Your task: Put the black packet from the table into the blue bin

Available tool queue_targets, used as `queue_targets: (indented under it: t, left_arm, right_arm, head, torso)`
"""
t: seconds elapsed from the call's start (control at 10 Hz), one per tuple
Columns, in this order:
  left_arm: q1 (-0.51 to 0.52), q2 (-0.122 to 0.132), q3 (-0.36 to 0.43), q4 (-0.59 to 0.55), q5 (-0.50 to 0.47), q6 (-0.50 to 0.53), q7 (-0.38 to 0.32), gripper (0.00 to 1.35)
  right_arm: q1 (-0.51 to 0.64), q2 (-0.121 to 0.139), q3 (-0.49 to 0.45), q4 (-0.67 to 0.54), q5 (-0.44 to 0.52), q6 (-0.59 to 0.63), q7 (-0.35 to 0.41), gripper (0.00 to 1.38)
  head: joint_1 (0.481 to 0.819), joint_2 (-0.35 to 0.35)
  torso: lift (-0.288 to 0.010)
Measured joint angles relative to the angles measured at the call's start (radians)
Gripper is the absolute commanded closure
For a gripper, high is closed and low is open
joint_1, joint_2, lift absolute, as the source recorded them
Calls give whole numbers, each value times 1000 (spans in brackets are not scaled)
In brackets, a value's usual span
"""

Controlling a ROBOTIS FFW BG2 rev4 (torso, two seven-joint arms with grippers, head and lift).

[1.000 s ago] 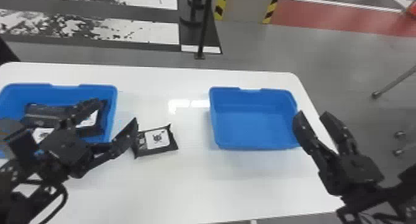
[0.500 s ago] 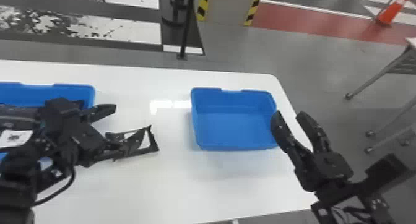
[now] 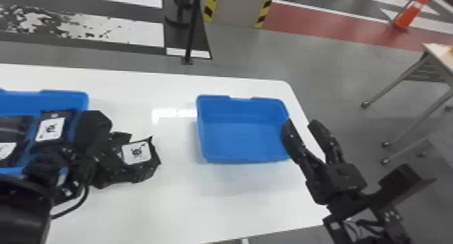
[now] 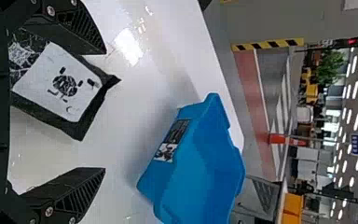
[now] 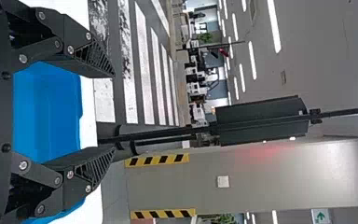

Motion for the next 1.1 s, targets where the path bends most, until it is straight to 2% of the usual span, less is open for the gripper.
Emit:
queue_targets:
  t: [0.2, 0.5, 0.6, 0.8, 0.9, 1.0, 1.1]
  left_arm:
    - [-31, 6, -36, 37, -17, 25, -2, 137]
    - [-57, -6, -7, 103, -120, -51, 11, 196]
    - [-63, -12, 12, 124, -158, -69, 13, 323]
    - [-74, -12, 8, 154, -195, -53, 13, 705]
    - [-78, -6, -14, 156, -193, -26, 13, 1092]
    - [-83, 0, -33, 159, -192, -31, 8, 1210]
    - [-84, 4, -41, 161, -201, -99, 4, 1211]
  right_arm:
    - [-1, 0, 1, 3, -1, 0, 0, 509]
    - [-1, 0, 2, 3, -3, 0, 0, 509]
    - [-1, 0, 2, 3, -5, 0, 0, 509]
    - [-1, 0, 0, 2, -6, 0, 0, 509]
    - [-1, 0, 0, 2, -7, 0, 0, 509]
    - [-1, 0, 0, 2, -7, 0, 0, 509]
    - [-1, 0, 0, 4, -7, 0, 0, 509]
  head:
    - [695, -336]
    - [695, -295]
    - [695, -284]
    - [695, -268]
    - [695, -274]
    - [695, -286]
    - [695, -291]
  torso:
    - [-110]
    - [-110]
    - [-110]
    - [-110]
    - [-110]
    - [-110]
    - [-110]
